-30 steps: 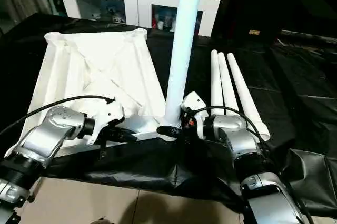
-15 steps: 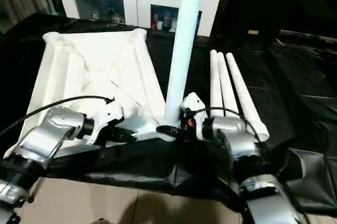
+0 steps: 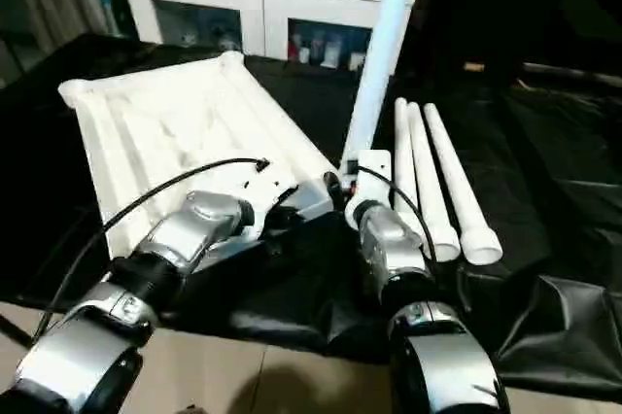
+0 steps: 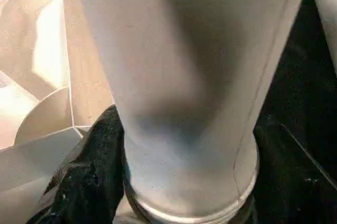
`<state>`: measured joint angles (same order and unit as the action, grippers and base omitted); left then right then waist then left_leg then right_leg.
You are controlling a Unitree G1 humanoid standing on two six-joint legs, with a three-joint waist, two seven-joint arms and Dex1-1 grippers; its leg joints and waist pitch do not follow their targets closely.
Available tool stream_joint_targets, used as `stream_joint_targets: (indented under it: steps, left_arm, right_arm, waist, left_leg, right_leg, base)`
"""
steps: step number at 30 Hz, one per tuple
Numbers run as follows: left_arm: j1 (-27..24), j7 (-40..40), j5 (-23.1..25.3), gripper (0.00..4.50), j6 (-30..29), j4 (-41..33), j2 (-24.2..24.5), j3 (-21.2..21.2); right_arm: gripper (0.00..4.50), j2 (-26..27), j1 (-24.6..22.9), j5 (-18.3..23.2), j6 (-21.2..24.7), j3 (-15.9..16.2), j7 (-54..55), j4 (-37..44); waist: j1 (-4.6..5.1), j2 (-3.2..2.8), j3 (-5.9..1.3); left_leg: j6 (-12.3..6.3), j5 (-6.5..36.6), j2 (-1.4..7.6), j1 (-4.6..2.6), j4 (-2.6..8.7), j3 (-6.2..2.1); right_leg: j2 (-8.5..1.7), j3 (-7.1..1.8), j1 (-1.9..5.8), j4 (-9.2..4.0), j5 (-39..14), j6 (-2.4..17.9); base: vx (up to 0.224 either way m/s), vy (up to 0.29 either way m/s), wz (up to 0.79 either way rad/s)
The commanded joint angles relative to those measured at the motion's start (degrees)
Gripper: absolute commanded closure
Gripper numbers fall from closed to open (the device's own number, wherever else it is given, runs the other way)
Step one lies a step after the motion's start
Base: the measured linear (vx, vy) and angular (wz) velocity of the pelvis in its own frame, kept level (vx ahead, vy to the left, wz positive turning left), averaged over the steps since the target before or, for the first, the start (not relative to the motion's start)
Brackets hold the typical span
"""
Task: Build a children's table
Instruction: Rotate leg to tighten
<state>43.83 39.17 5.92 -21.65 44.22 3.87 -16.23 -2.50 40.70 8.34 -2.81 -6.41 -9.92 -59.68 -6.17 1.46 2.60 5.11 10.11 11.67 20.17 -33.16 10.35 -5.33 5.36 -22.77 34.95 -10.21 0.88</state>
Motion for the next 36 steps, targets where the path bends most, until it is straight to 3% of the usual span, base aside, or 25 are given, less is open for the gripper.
stream_joint_targets:
  steps: [1,4,5,7,10,12,13,14,15,16,17,18,19,22,23,24,28,29,30,31,32,33,34,35,36]
  left_arm:
    - [0.7,-4.1,-0.5,4.5,2.6,2.6,-1.1,1.4]
    - [1.0,-2.6,-0.8,4.5,3.7,3.4,-0.7,1.2]
    - [1.2,-2.7,-0.9,4.5,4.2,4.0,-0.8,1.3]
    - [1.3,-1.6,-1.2,4.5,6.7,4.6,-0.9,1.4]
    - [1.6,-1.5,-1.3,4.5,9.2,5.3,-1.3,1.8]
    - [2.5,-3.3,-1.6,4.5,12.3,6.8,-2.0,2.9]
    - [3.3,-4.6,-2.0,4.23,14.4,8.0,-2.4,4.0]
    - [3.3,-4.6,-2.0,4.23,14.4,8.0,-2.4,4.0]
    - [4.7,-4.6,-3.8,4.23,13.9,8.9,-3.0,6.0]
    - [5.5,-4.4,-4.8,4.23,13.6,9.6,-3.3,7.2]
    - [6.5,-5.2,-6.0,4.0,13.9,9.9,-3.6,8.7]
    - [6.7,-5.4,-6.2,3.85,13.9,10.0,-3.7,9.0]
    - [7.6,-6.0,-6.9,3.84,15.0,9.9,-3.6,10.1]
    - [8.8,-7.4,-7.7,3.63,17.3,9.1,-2.7,11.6]
    - [9.0,-8.1,-7.5,3.46,17.9,7.9,-1.5,12.0]
    - [9.0,-8.2,-7.5,3.46,18.0,7.7,-1.3,12.0]
    - [9.3,-13.1,-6.0,3.06,18.0,5.7,2.6,13.9]
    - [8.5,-18.1,-4.4,2.99,17.6,3.2,7.4,16.3]
    - [8.0,-20.2,-3.7,2.99,17.3,2.1,9.7,17.4]
    - [8.0,-20.2,-3.7,2.95,17.3,2.1,9.7,17.4]
    - [6.8,-22.4,-2.6,2.87,16.8,0.3,12.9,18.7]
    - [6.8,-22.4,-2.6,2.71,16.8,0.3,12.9,18.7]
    - [3.0,-24.9,0.2,2.71,15.8,-3.7,19.7,21.1]
    - [2.5,-25.1,0.5,2.59,15.6,-4.2,20.4,21.4]
    - [0.9,-25.8,1.5,2.49,15.2,-5.8,22.7,22.2]
  right_arm:
    - [1.08,3.3,-0.1,1.4,1.0,1.2,-6.4,-0.7]
    - [1.04,2.1,-0.8,0.3,0.1,2.5,-7.8,0.8]
    - [0.67,1.8,-0.9,-0.3,-0.3,2.8,-7.1,1.0]
    - [0.62,0.5,-2.0,-1.7,-0.7,3.9,-6.5,3.6]
    - [0.62,-0.7,-3.9,-2.4,0.1,4.5,-6.0,7.9]
    - [0.62,-2.1,-7.5,-1.9,2.7,4.9,-6.7,15.8]
    - [0.61,-2.6,-9.3,-1.4,4.3,4.9,-7.9,19.8]
    - [0.61,-2.6,-9.3,-1.4,4.3,4.9,-7.9,19.8]
    - [0.61,-3.2,-11.4,-1.2,6.1,5.1,-8.7,23.9]
    - [0.61,-3.5,-12.4,-1.2,7.0,5.1,-9.1,25.9]
    - [0.6,-3.7,-13.4,-1.3,7.6,5.3,-9.4,27.4]
    - [0.6,-3.8,-13.6,-1.3,7.8,5.3,-9.5,27.8]
    - [0.6,-3.8,-14.6,-1.3,8.1,5.4,-9.3,29.0]
    - [0.6,-3.8,-16.0,-1.2,8.5,5.7,-9.0,30.7]
    - [0.6,-3.6,-16.7,-0.9,9.1,5.8,-9.0,31.6]
    - [0.6,-3.6,-16.8,-0.9,9.2,5.8,-9.0,31.7]
    - [0.6,-3.4,-18.4,-1.2,12.5,6.8,-9.1,34.9]
    - [0.6,-3.3,-19.1,-1.9,14.7,7.6,-9.0,36.4]
    - [0.6,-3.2,-19.3,-2.1,15.4,7.9,-9.1,36.8]
    - [0.6,-3.2,-19.3,-2.1,15.4,7.9,-9.1,36.8]
    - [0.6,-3.1,-19.5,-2.3,15.9,8.2,-9.4,37.0]
    - [0.6,-3.1,-19.5,-2.3,15.9,8.2,-9.4,37.0]
    - [0.6,-3.0,-19.9,-2.6,16.4,8.8,-9.5,37.7]
    - [0.6,-3.0,-19.9,-2.6,16.4,8.8,-9.5,37.8]
    - [0.6,-3.1,-20.1,-2.6,16.7,9.1,-9.5,38.3]
  waist:
    - [0.04,0.36,-3.34]
    - [0.12,0.36,-3.34]
    - [0.35,0.4,-3.3]
    - [0.39,0.46,-3.27]
    - [0.08,0.62,-3.29]
    - [-0.14,0.54,-3.2]
    - [-0.3,0.62,-3.18]
    - [-0.51,0.76,-3.34]
    - [-0.43,0.25,-3.35]
    - [-0.63,0.16,-3.46]
    - [-0.5,0.4,-3.78]
    - [-0.56,-0.14,-3.86]
    - [-0.41,-0.3,-3.85]
    - [-0.33,-0.29,-3.81]
    - [-0.28,-0.55,-3.83]
    - [-0.14,-0.34,-3.89]
    - [0.07,-0.64,-3.94]
    - [0.09,-0.42,-3.89]
    - [0.09,-0.65,-3.85]
    - [0.67,-0.83,-3.82]
    - [0.73,-0.87,-3.73]
    - [0.77,-1.05,-3.6]
    - [0.71,-0.66,-3.53]
    - [0.83,-1.03,-3.53]
    - [0.87,-1.32,-3.57]
  left_leg:
    - [-2.22,14.3,1.21,0.06,3.95,-0.44]
    - [-2.48,14.7,1.19,0.24,4.04,-0.53]
    - [-2.25,14.4,1.23,0.47,4.17,-0.67]
    - [-2.18,14.7,1.23,0.14,4.05,-0.54]
    - [-2.68,13.3,1.23,0.16,3.99,-0.42]
    - [-2.99,13.2,1.19,0.19,4.05,-0.4]
    - [-3.12,13.0,1.18,0.13,3.98,-0.31]
    - [-3.44,12.6,1.24,0.18,4.03,-0.45]
    - [-3.46,12.1,1.07,0.53,4.06,-0.52]
    - [-3.52,11.8,1.06,0.37,3.93,-0.42]
    - [-3.52,10.5,1.44,0.47,3.86,-0.61]
    - [-3.66,9.4,1.4,0.58,3.66,-0.52]
    - [-3.77,8.9,1.42,0.79,3.62,-0.66]
    - [-4.07,8.8,1.34,0.88,3.59,-0.69]
    - [-4.14,8.9,1.42,0.8,3.56,-0.72]
    - [-4.48,8.4,1.34,0.91,3.53,-0.71]
    - [-5.1,7.2,1.42,0.54,3.38,-0.63]
    - [-5.19,7.2,1.46,0.63,3.43,-0.68]
    - [-5.06,7.4,1.57,0.61,3.56,-0.8]
    - [-4.45,7.9,1.57,0.85,3.76,-0.93]
    - [-3.51,9.0,1.62,0.35,3.71,-0.76]
    - [-2.67,9.7,1.63,0.27,3.83,-0.74]
    - [-2.45,9.8,1.61,0.2,3.85,-0.62]
    - [-1.74,9.8,1.99,0.46,4.11,-0.94]
    - [-1.22,9.8,1.78,0.03,3.99,-0.74]
  right_leg:
    - [-3.43,-2.75,2.42,-5.27,-19.2,7.9]
    - [-3.41,-2.67,2.58,-5.33,-19.9,7.7]
    - [-3.44,-2.57,2.67,-5.29,-20.2,7.7]
    - [-3.53,-2.61,2.38,-5.65,-21.9,7.5]
    - [-3.46,-2.79,2.45,-5.5,-20.0,7.5]
    - [-3.4,-2.77,2.44,-5.64,-19.9,7.3]
    - [-3.25,-2.84,2.4,-5.67,-19.5,6.8]
    - [-3.24,-2.86,2.56,-5.38,-18.2,6.5]
    - [-3.21,-2.75,2.79,-5.28,-17.8,6.7]
    - [-3.23,-2.79,2.72,-5.46,-17.1,6.7]
    - [-3.41,-2.84,2.74,-4.81,-13.5,8.2]
    - [-3.31,-2.78,2.69,-4.71,-10.1,9.5]
    - [-3.19,-2.74,2.84,-4.31,-7.1,10.5]
    - [-3.28,-2.62,3.1,-4.07,-5.3,11.4]
    - [-3.34,-2.69,3.13,-3.98,-4.0,11.9]
    - [-3.27,-2.66,3.36,-3.75,-2.7,12.2]
    - [-2.99,-2.71,3.27,-3.44,0.1,13.3]
    - [-2.98,-2.69,3.35,-3.36,0.1,13.2]
    - [-3.1,-2.65,3.42,-3.31,-0.3,13.0]
    - [-3.12,-2.6,3.52,-3.32,-1.5,12.1]
    - [-3.12,-2.68,3.09,-3.69,-3.5,11.7]
    - [-3.05,-2.76,3.0,-3.71,-4.9,11.6]
    - [-3.04,-2.79,2.91,-3.85,-5.4,11.6]
    - [-3.17,-2.82,2.99,-3.28,-4.9,11.3]
    - [-2.9,-2.83,2.62,-3.5,-5.0,10.7]
  base:
    - [0.0,0.0,0.0]
    - [0.0,0.0,0.0]
    - [0.0,0.0,0.0]
    - [0.0,0.0,0.0]
    - [0.0,0.0,0.0]
    - [0.0,0.0,0.0]
    - [0.0,0.0,0.0]
    - [0.0,0.0,0.0]
    - [0.0,0.0,0.0]
    - [0.0,0.0,0.0]
    - [0.0,0.0,0.0]
    - [0.0,0.0,0.0]
    - [0.0,0.0,0.0]
    - [0.0,0.0,0.0]
    - [0.0,0.0,0.0]
    - [0.0,0.0,0.0]
    - [0.0,0.0,0.0]
    - [0.0,0.0,0.0]
    - [0.0,0.0,0.0]
    - [0.0,0.0,0.0]
    - [0.0,0.0,0.0]
    - [0.0,0.0,0.0]
    - [0.0,0.0,0.0]
    - [0.0,0.0,0.0]
    - [0.0,0.0,0.0]
